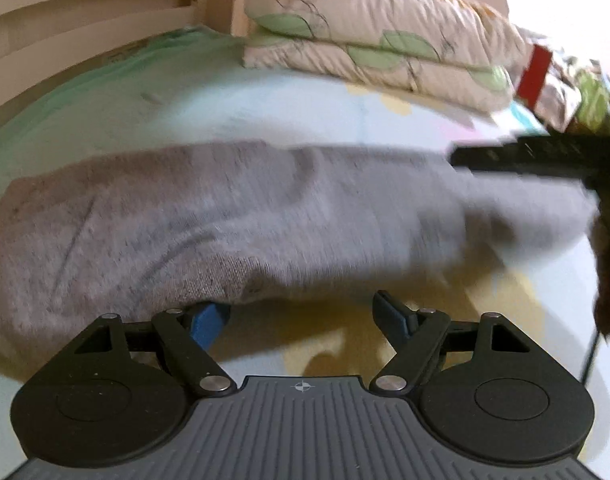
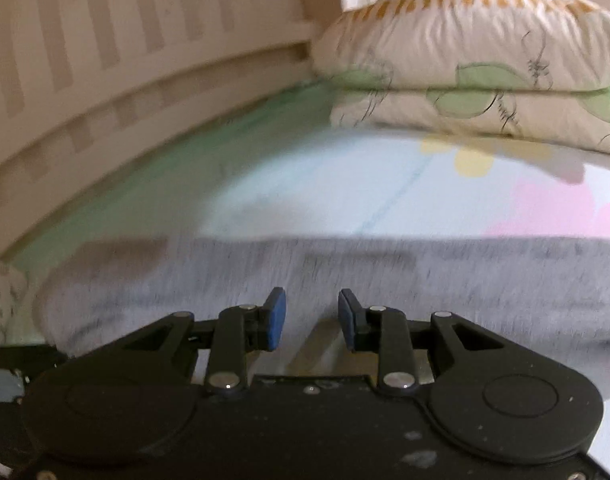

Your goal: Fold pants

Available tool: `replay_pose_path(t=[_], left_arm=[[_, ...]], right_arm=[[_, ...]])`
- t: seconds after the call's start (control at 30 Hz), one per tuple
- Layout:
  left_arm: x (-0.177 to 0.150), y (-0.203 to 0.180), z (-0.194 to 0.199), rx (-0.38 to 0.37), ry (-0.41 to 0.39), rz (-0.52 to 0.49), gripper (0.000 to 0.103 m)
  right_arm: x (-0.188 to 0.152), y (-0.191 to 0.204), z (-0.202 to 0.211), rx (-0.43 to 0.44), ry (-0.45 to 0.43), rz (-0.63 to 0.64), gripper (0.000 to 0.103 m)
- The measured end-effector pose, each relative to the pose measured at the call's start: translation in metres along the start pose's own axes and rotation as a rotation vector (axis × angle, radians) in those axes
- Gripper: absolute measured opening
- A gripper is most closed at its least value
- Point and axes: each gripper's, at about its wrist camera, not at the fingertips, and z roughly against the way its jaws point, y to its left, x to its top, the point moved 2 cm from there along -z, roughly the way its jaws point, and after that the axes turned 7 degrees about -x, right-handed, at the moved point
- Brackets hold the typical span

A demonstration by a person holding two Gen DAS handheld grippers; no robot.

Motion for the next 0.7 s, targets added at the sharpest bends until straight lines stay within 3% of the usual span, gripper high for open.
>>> replay_pose_path(t=[0.17,0.37,0.47,0.6,0.7], left_arm=[[0.013,0.010,0.001,-0.033,-0.013,0.065,0.077],[0.014,0.011,0.006,-0.049,-0.008,0.085,0.077],[0.013,0.010,0.013,-0.047,-0.002,0.075,0.077],[0.005,0.004,0.032,-0.018,0.002,0.024,0.077],[-0.003,-0.003,0.046,0.010,-0.004,-0.006,0.077]], right_arm=[[-0.019,-0.001,0.025,0.045,0.012,-0.040,0.034],[-0.090,0.031,0.040,0.068,0.128,0.152,0.034],[-0.110,0.045,0.031,0.048,0.130,0.219,0.034],[-0.108,0.051,0.016,0.012,0.064,0.232,0.034],[-0.102,0.047,0.006,0.021,0.048,0.145,0.036]])
